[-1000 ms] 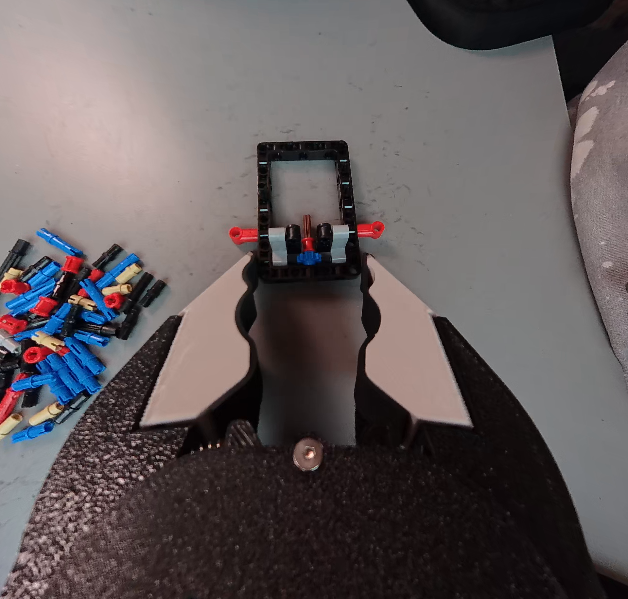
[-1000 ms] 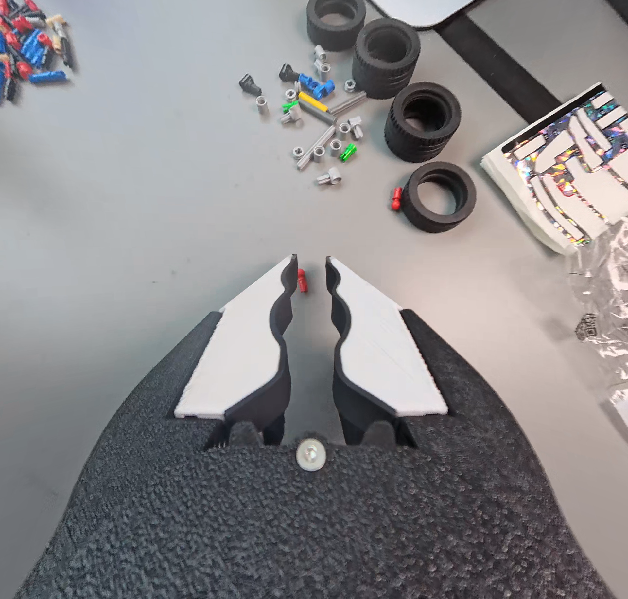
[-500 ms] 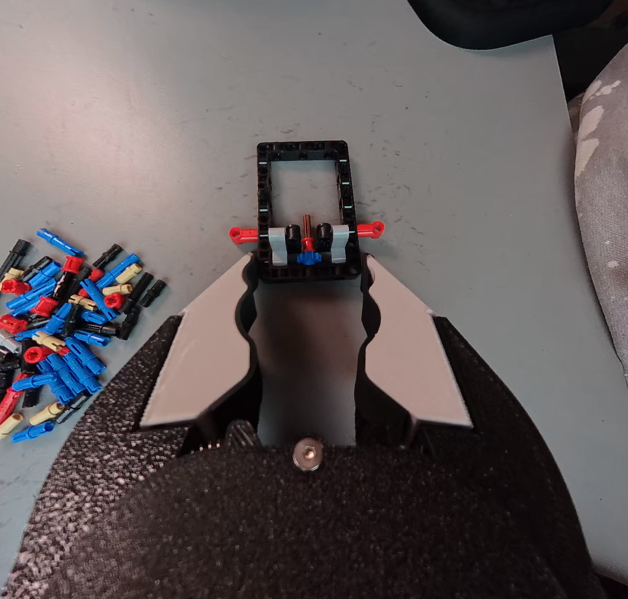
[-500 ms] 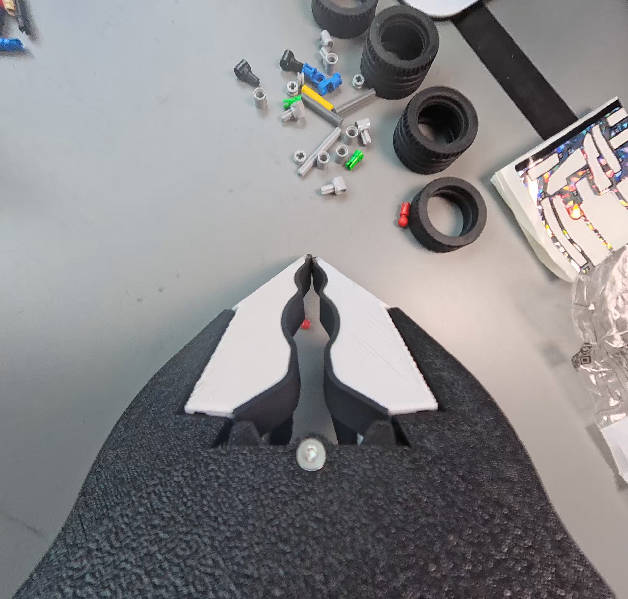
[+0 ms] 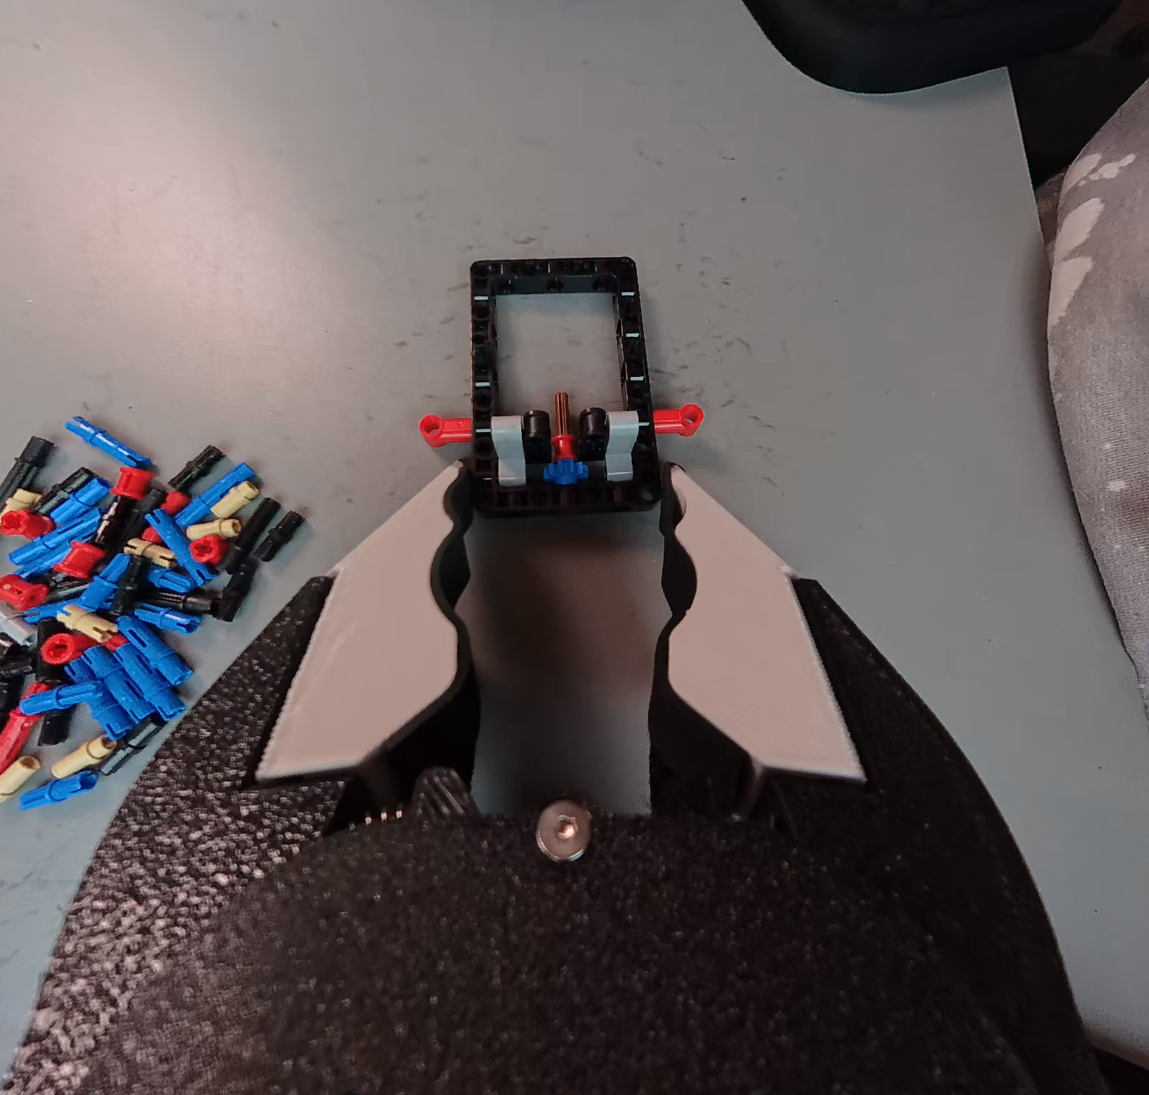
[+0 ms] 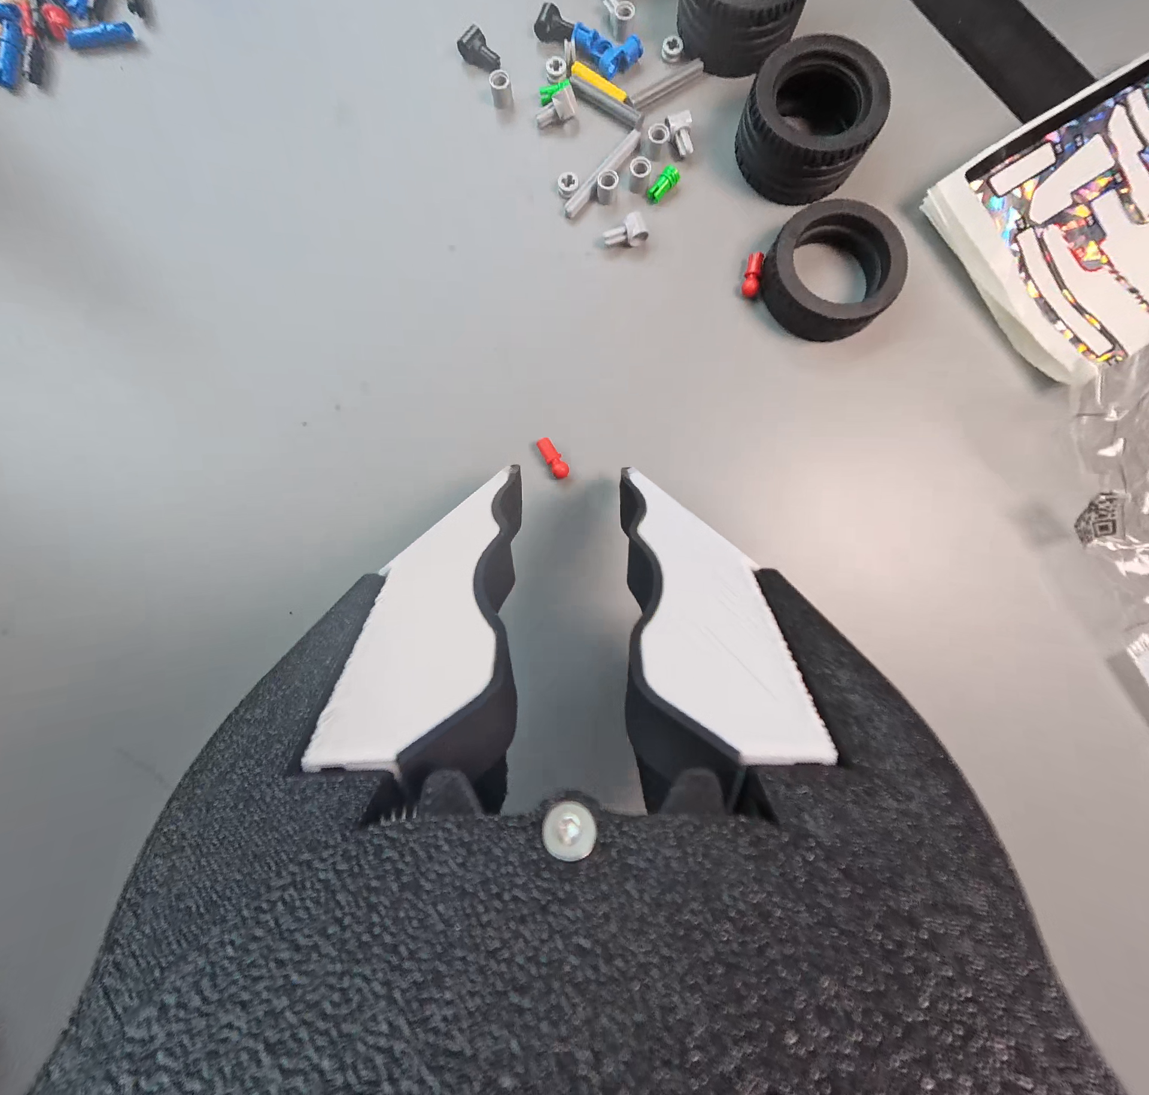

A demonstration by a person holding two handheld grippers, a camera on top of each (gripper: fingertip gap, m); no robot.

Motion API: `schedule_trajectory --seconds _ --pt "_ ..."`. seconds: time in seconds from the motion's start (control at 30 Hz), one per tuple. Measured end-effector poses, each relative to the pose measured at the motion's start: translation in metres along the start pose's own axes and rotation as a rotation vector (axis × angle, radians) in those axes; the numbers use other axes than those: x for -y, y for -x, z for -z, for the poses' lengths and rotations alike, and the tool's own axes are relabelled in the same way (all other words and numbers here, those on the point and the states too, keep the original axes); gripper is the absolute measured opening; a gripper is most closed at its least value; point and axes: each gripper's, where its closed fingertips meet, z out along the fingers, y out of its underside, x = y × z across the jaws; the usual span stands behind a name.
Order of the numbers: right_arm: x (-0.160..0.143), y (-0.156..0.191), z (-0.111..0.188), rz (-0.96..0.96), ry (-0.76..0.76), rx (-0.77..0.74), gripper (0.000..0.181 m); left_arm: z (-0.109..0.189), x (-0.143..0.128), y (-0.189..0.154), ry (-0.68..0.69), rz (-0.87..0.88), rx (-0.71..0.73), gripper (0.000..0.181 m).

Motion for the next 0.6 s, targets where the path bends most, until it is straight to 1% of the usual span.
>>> schedule_trajectory --seconds 0.03,0.13,0.23,0.3,0.33,0.4,0.5,0.6 --pt "-0.003 0.000 0.000 0.001 0.002 -0.002 0.030 0.000 0.000 0.000 0.000 -0.001 0.001 0.061" --pt "-0.004 0.002 -0.002 0.025 -0.004 -0.012 0.025 0.000 0.000 0.000 0.001 -0.002 0.002 0.061" --pt "0.002 0.003 -0.005 0.062 -0.015 -0.026 0.021 0.000 0.000 0.000 -0.002 0.006 -0.004 0.061" --pt "0.000 0.006 -0.010 0.082 0.023 -0.014 0.014 0.000 0.000 0.000 -0.002 0.007 -0.006 0.061" --pt "0.002 0.007 -0.011 0.091 0.021 -0.008 0.005 0.000 0.000 0.000 -0.002 0.007 -0.005 0.061" --pt "0.007 0.008 -0.015 0.107 0.026 0.007 0.004 0.000 0.000 0.000 -0.002 0.005 -0.004 0.060" --pt "0.031 0.000 -0.032 0.139 0.005 -0.008 0.004 0.000 0.000 0.000 -0.002 0.007 -0.006 0.060" --pt "0.075 -0.013 -0.053 0.155 -0.074 -0.048 0.006 0.000 0.001 0.000 -0.003 0.009 -0.008 0.060"
